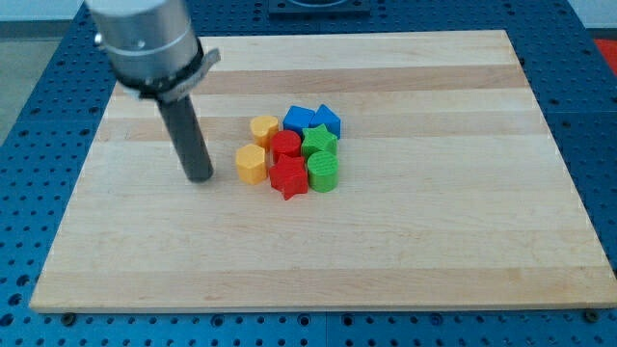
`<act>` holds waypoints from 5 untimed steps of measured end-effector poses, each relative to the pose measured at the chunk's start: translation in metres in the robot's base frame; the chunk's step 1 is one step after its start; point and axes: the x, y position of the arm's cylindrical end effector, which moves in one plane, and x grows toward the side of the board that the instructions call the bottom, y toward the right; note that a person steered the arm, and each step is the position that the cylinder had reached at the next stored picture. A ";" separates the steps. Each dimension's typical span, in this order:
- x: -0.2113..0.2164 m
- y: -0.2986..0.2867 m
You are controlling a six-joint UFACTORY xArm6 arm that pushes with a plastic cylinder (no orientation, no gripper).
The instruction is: Move the red star a bit up
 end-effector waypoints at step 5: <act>0.058 0.110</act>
